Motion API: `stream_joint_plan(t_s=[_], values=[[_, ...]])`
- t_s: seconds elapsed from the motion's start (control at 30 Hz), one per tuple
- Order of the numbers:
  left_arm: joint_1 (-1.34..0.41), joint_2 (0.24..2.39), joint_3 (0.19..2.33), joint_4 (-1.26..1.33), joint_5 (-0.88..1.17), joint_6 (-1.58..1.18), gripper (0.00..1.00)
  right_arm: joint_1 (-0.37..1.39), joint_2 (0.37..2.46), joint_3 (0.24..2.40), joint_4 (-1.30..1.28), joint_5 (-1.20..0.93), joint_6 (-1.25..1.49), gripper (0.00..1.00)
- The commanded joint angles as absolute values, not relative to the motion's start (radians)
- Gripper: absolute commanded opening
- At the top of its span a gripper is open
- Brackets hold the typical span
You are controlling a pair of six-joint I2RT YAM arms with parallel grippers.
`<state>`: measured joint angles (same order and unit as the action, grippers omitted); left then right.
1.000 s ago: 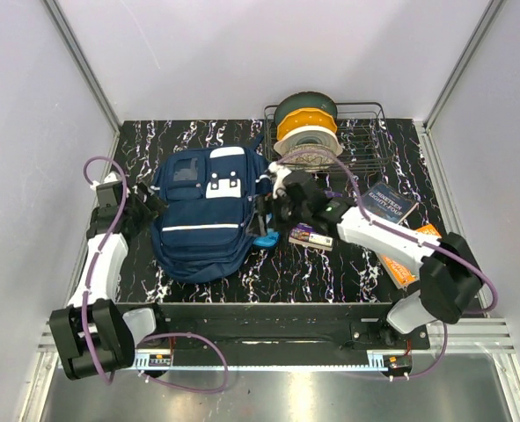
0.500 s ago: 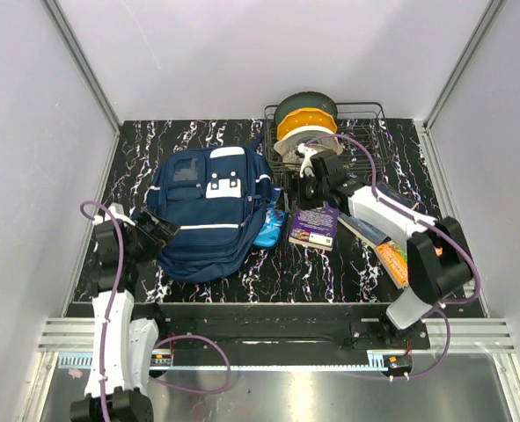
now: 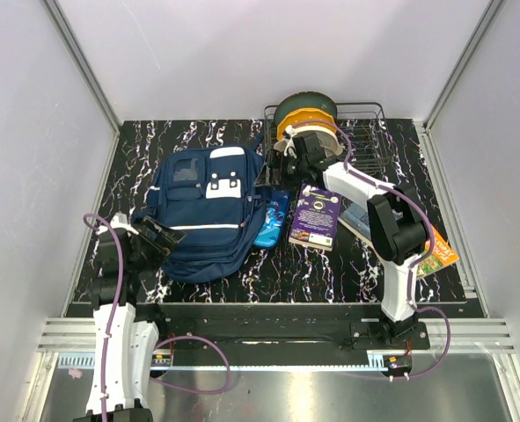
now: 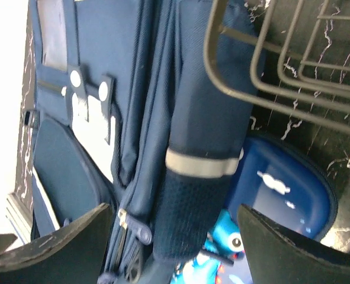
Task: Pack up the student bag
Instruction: Adjust the student bag at the center of the board.
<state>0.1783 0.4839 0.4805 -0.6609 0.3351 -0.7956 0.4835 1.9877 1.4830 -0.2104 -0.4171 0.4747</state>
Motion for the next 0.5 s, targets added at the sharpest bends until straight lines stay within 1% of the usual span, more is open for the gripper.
stream_joint_plan(t_s=[0.0,0.13,0.33,0.4,0.47], values=[[0.173,0.48,0.491,-0.64,0.376,-0.802,0.98,0.486,2.046,1.575,-0.167,-0.4,0.567,0.91],[0.167,0.482,0.499,-0.637,0.387,-0.792,0.98,0.498,2.108,1.608,-0.158,-0.379,0.617,0.9],[0.166,0.492,0.499,-0.617,0.42,-0.785,0.98,0.555,2.172,1.66,-0.138,-0.318,0.652,0.86],[0.166,0.497,0.499,-0.614,0.426,-0.779,0.98,0.558,2.18,1.654,-0.117,-0.31,0.672,0.76],[0.166,0.497,0.502,-0.614,0.434,-0.775,0.98,0.561,2.171,1.638,-0.071,-0.299,0.687,0.61]])
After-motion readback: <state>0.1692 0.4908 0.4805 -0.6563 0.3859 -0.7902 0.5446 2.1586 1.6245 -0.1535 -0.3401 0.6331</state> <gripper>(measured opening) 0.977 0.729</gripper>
